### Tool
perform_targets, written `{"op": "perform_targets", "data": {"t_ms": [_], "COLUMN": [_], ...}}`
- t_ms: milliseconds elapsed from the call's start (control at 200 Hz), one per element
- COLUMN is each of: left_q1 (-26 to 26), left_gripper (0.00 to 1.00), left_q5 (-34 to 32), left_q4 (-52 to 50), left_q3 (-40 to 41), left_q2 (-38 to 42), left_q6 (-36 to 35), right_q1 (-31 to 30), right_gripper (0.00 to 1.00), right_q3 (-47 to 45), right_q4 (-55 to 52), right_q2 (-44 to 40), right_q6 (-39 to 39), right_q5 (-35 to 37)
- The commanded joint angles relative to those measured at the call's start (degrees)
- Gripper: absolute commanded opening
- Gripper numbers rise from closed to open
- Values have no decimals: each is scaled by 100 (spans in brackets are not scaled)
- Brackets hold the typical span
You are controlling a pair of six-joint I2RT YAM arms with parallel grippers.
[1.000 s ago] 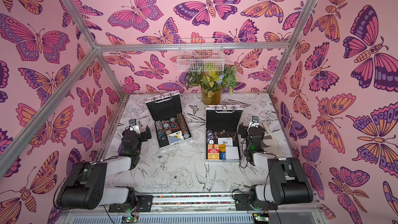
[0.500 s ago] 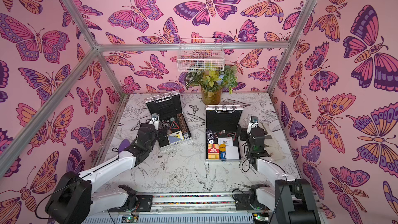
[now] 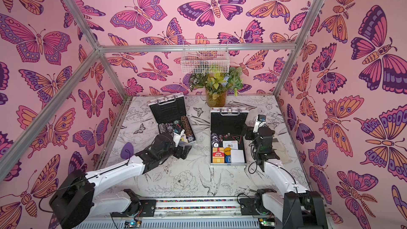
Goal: Close the poker set cases
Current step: Close the lid of the poker set case.
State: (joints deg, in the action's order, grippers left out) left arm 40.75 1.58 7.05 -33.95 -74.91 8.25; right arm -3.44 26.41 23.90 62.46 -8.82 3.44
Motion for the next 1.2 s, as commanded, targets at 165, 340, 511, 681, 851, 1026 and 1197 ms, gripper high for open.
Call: {"op": "perform_targets", "data": {"t_ms": [165, 340, 511, 681, 851, 1026, 1197], "left_q1": [853, 1171, 1399, 1515, 1541, 1618, 1646], "left_gripper": [100, 100, 100, 100, 100, 100, 100], "left_q5": [482, 397, 369, 368, 498, 523, 501], "left_q4": [63, 340, 640, 858, 883, 944, 969], "left_q3": [-138, -14, 52, -20, -281, -447, -522], "left_q2": [-648, -702, -849, -1120, -1441, -1600, -1770], "left_q6": [-95, -404, -722, -927, -968, -1025, -1097], "right_q1": [35, 36, 32, 34, 35, 32, 35], "right_gripper": [85, 79, 70, 64, 58, 53, 50], "right_q3": [582, 731, 805, 792, 791, 812, 829], "right_q4": [-62, -15, 116, 371, 628, 793, 944], "right_q2": [273, 420, 583, 728, 903, 1027, 1148], "right_q6": [71, 144, 183, 191, 178, 197, 196], "right_q5": [-297, -422, -488, -590, -642, -645, -730]}}
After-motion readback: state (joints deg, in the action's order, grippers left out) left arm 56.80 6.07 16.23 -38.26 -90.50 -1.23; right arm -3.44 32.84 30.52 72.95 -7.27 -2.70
